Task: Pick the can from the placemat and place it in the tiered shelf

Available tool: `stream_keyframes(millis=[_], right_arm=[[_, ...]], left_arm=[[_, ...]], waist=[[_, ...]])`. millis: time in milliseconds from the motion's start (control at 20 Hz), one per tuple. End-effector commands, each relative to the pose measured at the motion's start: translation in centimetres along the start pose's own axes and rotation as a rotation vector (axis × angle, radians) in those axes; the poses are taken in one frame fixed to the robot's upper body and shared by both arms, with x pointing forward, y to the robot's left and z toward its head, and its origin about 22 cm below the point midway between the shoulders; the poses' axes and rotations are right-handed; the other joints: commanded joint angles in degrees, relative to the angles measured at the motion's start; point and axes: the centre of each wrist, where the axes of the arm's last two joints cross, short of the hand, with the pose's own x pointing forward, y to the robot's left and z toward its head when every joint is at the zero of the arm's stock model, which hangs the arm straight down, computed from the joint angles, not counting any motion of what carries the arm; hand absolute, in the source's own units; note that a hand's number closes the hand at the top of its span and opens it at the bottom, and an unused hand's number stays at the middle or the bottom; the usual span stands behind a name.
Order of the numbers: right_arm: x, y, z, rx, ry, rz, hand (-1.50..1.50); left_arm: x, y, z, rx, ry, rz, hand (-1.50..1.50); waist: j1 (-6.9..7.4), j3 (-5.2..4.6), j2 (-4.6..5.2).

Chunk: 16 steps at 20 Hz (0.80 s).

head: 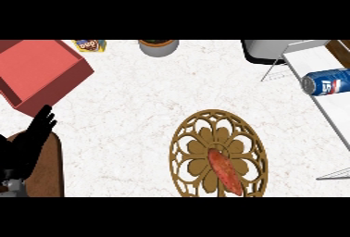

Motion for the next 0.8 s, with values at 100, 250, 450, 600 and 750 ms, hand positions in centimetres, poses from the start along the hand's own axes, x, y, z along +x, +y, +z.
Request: stream_keyframes(millis=[100, 250, 450, 600, 750], right_arm=[[1.2, -2.5, 0.1, 0.006, 0.044, -0.241, -1.50], [0.1, -3.8, 1.6, 0.037, 0.075, -0.338, -1.50], [-1.2, -7.3, 0.8, 0.030, 0.058, -0.465, -1.50], [-4.0, -8.1, 3.6, -0.050, 0.035, -0.548, -1.50], [-4.3, -12.6, 3.6, -0.076, 0.023, -0.591, -1.50]], left_arm=[[0.2, -1.0, -0.8, 0.002, 0.003, -0.005, 0.00], [1.6, -0.4, -0.6, -0.010, 0.009, 0.011, 0.00], [0.3, -0.4, 0.4, 0.007, 0.010, 0.012, 0.00], [-1.5, 0.7, 0.6, 0.019, 0.020, 0.005, 0.00], [-1.3, 1.0, 0.6, 0.022, 0.013, 0.006, 0.00]], waist=[[0.03, -0.02, 0.02], [-0.13, 0.00, -0.22], [-0.49, -0.03, -0.32], [-0.88, -0.06, -0.29], [-0.91, -0.08, -0.39]])
